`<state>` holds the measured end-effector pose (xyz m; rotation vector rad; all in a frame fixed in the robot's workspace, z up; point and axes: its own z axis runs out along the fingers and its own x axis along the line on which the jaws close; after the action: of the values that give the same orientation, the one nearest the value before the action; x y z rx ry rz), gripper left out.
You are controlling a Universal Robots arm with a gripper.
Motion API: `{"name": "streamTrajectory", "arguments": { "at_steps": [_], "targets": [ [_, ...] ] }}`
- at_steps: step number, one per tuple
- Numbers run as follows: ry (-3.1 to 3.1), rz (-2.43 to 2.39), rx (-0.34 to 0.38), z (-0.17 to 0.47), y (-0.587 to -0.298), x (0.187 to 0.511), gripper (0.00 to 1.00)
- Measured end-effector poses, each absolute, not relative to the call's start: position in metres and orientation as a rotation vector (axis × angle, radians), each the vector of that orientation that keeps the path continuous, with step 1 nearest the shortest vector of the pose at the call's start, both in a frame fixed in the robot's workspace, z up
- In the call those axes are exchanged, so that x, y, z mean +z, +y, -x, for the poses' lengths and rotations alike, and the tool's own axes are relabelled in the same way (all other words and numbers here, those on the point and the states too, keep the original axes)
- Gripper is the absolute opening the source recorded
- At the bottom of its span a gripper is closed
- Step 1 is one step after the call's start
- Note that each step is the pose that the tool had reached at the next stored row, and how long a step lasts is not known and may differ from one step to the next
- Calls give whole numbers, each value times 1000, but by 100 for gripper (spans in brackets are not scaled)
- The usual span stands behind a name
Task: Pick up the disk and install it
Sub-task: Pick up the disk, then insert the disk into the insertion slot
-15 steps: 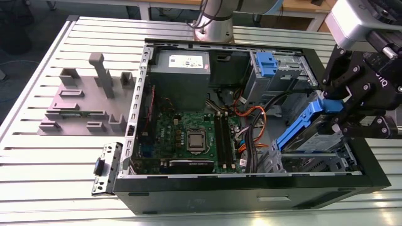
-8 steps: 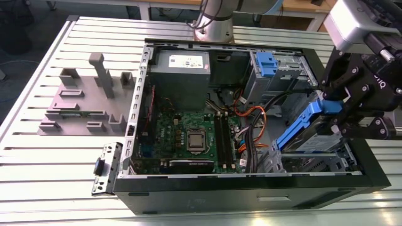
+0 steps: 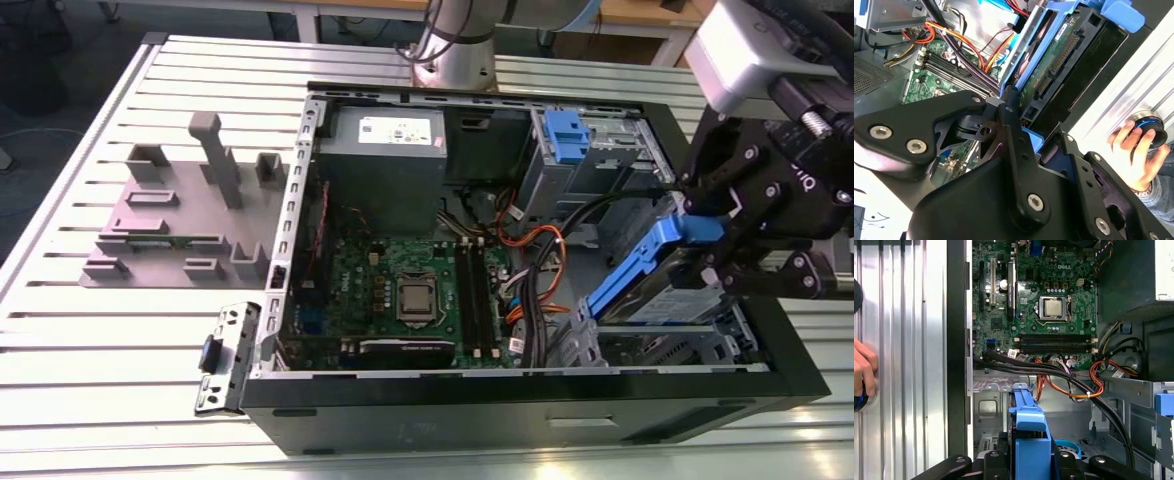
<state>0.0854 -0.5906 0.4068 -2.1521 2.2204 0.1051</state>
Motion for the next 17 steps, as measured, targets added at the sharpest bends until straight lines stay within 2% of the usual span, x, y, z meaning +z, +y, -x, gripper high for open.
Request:
{"name": "streamTrajectory", "arguments": {
  "at_steps": [17],
  "targets": [
    [2220, 2152, 105, -85, -591, 401, 36]
  ]
}}
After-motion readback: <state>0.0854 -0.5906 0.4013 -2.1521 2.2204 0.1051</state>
